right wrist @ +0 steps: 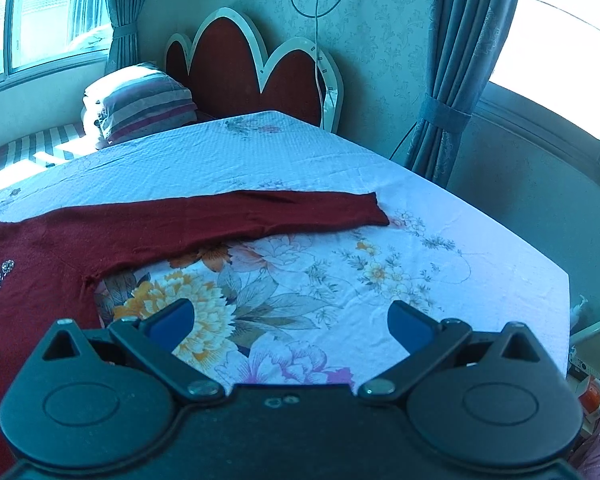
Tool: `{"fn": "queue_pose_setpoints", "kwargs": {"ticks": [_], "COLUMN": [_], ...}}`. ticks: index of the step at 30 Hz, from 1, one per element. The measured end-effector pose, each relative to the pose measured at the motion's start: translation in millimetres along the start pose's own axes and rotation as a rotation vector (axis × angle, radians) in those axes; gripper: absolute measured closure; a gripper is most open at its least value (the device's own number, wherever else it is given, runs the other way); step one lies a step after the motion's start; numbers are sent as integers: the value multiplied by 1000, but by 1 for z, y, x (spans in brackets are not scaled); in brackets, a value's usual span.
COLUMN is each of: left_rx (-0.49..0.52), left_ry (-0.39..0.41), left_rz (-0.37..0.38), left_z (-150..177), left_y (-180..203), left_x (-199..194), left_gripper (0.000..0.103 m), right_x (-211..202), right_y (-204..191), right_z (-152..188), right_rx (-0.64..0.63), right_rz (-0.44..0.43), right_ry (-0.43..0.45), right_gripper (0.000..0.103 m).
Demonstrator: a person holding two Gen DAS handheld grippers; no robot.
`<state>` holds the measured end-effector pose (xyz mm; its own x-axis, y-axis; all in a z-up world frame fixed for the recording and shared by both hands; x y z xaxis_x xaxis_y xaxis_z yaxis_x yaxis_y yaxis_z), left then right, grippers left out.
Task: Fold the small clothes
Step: 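Grasp the sweater sleeve cuff with the left gripper and lift it, then lay the sleeve across the sweater body and open the left gripper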
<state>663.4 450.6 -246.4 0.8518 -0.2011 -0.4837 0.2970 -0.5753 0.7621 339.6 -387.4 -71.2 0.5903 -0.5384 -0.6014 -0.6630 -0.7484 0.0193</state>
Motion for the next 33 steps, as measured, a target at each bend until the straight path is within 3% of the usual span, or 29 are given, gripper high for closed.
{"fn": "queue_pose_setpoints", "kwargs": {"ticks": [2,4,5,9,12,16,19,23,27,30,33], "left_rx": [15,30,19,-56,4,163,323,497,611,686,800], "left_ry": [6,-5,-17,43,97,111,114,89,5,-66,-136], "left_rz": [-19,-90,-138,-142,-95,-24,17,60,83,96,61], "left_z": [3,5,5,1,0,8,38,108,205,279,359], "left_y": [3,1,-5,-9,23,106,182,279,358,397,423], "left_x": [0,7,13,8,-10,-23,-25,-11,19,43,69], "left_gripper": [37,73,96,96,96,96,96,96,96,96,96], "right_x": [0,0,0,1,1,7,18,38,64,84,102], "right_y": [-2,-5,-6,-4,5,22,32,43,61,82,103], "right_z": [2,3,3,-2,-9,-16,-19,-22,-23,-21,-16], "right_rx": [-3,-15,-20,-18,-2,8,18,37,62,102,125], "right_rz": [-3,-8,-10,-20,-26,-27,-48,-97,-147,-173,-177], "right_ry": [2,3,6,19,36,52,56,51,23,-1,-34], "right_gripper": [0,0,0,0,0,0,0,0,0,0,0]}}
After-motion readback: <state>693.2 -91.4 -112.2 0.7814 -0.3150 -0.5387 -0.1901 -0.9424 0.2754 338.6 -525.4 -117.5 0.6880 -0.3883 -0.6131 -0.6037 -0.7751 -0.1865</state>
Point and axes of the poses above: each gripper's, at about its wrist camera, not at the fingertips, and x roughly the way its jaws point, y to its right, z to its underside, the point moved 7 cm from there along x, roughly the way its jaws point, and after that the axes turned 9 degrees about -z, right-handed, at the moved point
